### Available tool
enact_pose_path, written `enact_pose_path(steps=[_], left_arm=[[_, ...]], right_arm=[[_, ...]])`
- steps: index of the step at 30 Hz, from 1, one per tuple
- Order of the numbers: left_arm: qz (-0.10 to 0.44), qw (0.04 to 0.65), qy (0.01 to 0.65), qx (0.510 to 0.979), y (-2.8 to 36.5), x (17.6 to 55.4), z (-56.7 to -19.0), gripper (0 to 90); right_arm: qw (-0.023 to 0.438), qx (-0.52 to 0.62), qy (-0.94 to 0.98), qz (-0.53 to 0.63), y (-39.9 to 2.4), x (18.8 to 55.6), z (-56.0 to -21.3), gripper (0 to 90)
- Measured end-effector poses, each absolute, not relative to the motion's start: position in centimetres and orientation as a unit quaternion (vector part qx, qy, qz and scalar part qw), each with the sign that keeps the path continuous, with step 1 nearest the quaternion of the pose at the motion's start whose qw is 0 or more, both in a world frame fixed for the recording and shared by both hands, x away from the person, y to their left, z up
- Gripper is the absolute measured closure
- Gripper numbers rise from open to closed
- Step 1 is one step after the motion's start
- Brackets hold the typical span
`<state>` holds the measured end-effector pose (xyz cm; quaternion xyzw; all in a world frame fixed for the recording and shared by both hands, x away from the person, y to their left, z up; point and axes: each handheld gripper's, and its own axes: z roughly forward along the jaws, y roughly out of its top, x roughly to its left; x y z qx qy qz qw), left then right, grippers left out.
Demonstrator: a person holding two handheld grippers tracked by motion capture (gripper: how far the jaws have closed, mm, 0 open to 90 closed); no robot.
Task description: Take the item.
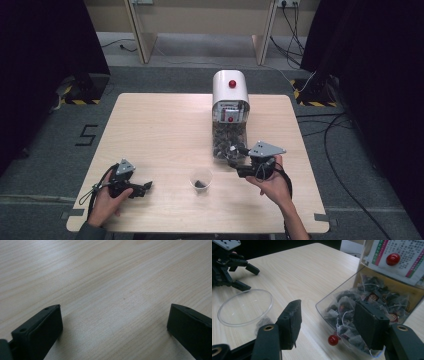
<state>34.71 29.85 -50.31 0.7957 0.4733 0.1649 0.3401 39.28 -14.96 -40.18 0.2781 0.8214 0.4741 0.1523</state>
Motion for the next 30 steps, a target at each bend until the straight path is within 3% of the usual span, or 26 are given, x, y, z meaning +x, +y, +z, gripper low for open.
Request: enact_pose_path(steps=[30], left_arm=[[0.165,0.34,0.473,0.796,29.8,34.7,-50.3,0.0]], right_arm=[[0.163,0.318,0.812,0.462,-17.6,39.0,-40.7,33.9]])
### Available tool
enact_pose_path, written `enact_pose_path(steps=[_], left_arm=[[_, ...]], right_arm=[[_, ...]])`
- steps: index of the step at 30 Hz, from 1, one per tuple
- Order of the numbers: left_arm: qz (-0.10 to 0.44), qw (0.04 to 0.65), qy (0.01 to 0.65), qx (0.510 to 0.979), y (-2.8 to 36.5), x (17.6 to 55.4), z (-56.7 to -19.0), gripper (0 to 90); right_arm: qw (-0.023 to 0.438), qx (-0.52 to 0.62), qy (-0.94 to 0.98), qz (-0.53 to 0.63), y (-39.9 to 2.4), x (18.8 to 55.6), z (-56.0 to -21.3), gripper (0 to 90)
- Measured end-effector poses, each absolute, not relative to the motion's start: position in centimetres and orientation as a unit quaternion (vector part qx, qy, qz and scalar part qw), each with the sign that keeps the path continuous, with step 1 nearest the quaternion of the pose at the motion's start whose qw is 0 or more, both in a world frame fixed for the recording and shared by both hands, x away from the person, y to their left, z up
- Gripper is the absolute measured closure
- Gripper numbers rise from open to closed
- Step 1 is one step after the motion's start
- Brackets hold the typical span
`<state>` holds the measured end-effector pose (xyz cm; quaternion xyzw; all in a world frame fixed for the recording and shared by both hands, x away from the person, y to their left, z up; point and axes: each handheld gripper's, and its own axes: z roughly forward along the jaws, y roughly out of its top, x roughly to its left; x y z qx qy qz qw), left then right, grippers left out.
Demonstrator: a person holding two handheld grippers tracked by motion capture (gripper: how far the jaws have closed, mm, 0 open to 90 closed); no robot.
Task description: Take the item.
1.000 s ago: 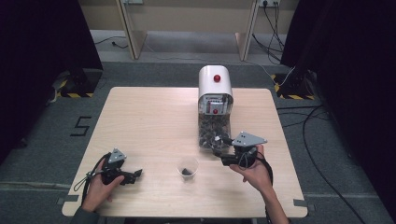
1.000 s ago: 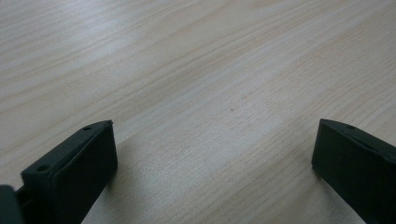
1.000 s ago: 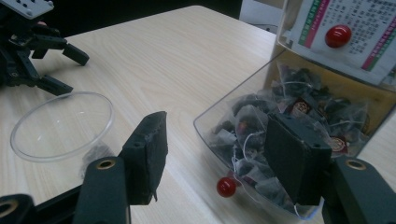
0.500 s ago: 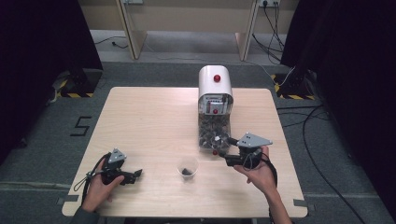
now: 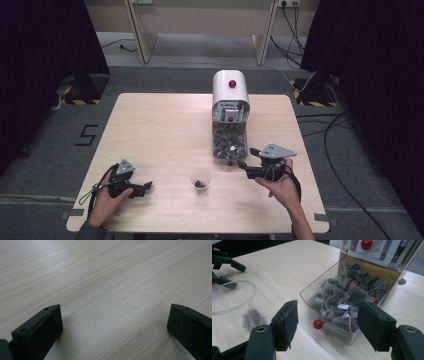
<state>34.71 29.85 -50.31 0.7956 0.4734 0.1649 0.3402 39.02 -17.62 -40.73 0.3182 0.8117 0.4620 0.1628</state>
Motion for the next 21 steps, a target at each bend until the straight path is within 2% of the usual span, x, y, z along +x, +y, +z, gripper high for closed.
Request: enact_pose_path(steps=[21], left_arm=[[0.165,0.34,0.473,0.796,29.8,34.7,-50.3,0.0]], right_arm=[[0.177,0.344,0.811,0.438,-19.5,38.7,-42.0,29.5]])
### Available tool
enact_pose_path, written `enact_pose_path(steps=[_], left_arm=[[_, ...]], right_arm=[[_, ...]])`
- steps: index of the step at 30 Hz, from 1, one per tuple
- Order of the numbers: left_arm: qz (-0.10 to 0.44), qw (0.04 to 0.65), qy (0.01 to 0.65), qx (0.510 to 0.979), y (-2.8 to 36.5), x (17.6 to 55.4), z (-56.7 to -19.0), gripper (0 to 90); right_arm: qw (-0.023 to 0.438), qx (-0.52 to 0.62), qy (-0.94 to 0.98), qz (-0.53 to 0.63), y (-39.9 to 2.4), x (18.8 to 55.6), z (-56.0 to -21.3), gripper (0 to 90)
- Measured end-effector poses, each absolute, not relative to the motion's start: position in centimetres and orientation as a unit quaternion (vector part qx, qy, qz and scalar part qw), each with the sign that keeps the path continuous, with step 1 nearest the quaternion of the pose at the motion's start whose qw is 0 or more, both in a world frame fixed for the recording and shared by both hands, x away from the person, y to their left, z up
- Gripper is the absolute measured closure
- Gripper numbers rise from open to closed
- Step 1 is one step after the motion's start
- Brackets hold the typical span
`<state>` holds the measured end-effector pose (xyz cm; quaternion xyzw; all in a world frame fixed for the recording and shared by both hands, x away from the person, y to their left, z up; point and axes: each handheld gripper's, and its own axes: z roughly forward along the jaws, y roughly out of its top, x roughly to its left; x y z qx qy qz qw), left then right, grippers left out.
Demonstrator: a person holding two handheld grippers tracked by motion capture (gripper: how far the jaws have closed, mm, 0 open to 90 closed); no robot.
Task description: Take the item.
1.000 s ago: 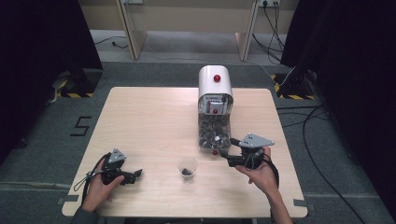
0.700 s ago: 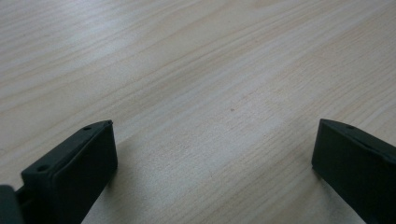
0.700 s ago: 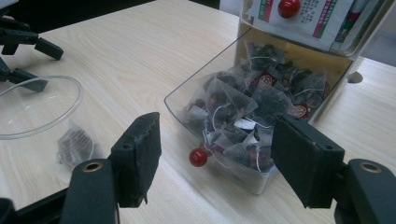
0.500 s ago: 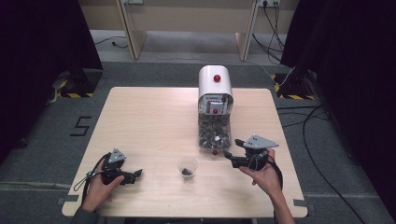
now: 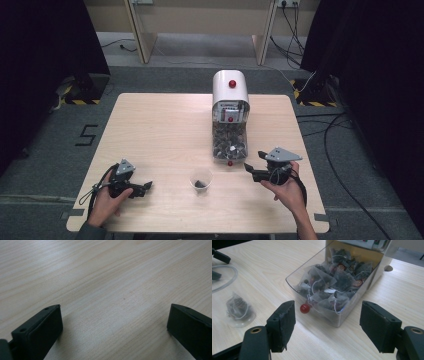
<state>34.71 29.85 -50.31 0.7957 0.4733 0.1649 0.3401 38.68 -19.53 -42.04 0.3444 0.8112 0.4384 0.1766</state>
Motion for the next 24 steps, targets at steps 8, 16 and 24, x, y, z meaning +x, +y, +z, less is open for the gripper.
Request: enact_pose_path(steps=[8,16,24], left_arm=[[0.165,0.34,0.473,0.796,29.8,34.7,-50.3,0.0],[0.165,0.34,0.473,0.796,29.8,34.7,-50.3,0.0],[0.165,0.34,0.473,0.796,29.8,34.7,-50.3,0.0]], right_arm=[[0.175,0.356,0.811,0.429,-20.0,38.9,-42.6,28.4],[0.175,0.361,0.813,0.422,-20.5,38.8,-42.9,28.2],[0.175,0.365,0.815,0.415,-20.7,38.5,-43.5,28.2]])
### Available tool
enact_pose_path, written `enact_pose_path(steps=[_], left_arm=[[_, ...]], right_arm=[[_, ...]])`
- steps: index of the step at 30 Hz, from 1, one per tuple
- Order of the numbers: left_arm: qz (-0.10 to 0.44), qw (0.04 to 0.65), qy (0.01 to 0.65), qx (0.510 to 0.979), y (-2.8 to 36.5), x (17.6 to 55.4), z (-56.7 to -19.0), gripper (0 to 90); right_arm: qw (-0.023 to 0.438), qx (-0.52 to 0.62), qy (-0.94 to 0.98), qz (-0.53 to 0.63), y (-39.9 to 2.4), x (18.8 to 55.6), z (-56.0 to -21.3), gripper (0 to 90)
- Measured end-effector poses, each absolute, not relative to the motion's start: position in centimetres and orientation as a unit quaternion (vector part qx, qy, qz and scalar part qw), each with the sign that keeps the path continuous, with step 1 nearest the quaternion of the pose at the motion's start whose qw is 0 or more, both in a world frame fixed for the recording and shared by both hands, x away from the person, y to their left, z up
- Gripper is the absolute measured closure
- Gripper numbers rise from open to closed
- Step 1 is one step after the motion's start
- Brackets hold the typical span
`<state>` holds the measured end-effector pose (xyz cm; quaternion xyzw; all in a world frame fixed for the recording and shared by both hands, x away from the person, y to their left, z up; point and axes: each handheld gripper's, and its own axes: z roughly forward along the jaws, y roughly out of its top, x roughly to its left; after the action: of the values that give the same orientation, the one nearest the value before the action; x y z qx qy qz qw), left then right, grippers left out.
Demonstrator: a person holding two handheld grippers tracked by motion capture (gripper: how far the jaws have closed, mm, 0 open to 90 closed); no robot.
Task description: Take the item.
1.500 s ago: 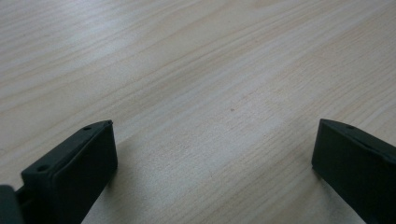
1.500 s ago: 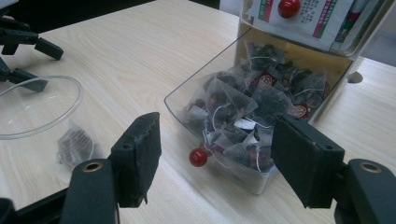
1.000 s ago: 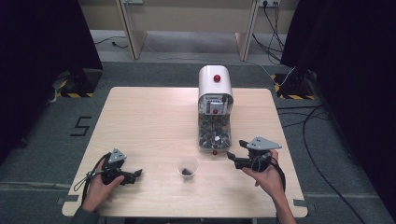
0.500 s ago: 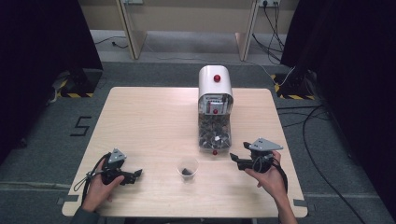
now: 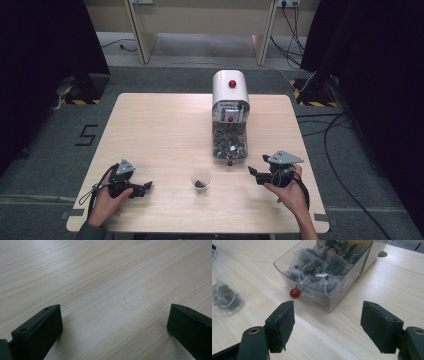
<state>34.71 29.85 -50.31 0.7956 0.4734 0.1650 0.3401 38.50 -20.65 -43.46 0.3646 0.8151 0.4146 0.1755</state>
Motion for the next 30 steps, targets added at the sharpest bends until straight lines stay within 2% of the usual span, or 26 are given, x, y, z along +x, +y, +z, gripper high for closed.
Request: enact_pose_path(steps=[30], left_arm=[[0.165,0.34,0.473,0.796,29.8,34.7,-50.3,0.0]], right_arm=[[0.168,0.375,0.825,0.389,-21.1,37.6,-45.2,26.4]])
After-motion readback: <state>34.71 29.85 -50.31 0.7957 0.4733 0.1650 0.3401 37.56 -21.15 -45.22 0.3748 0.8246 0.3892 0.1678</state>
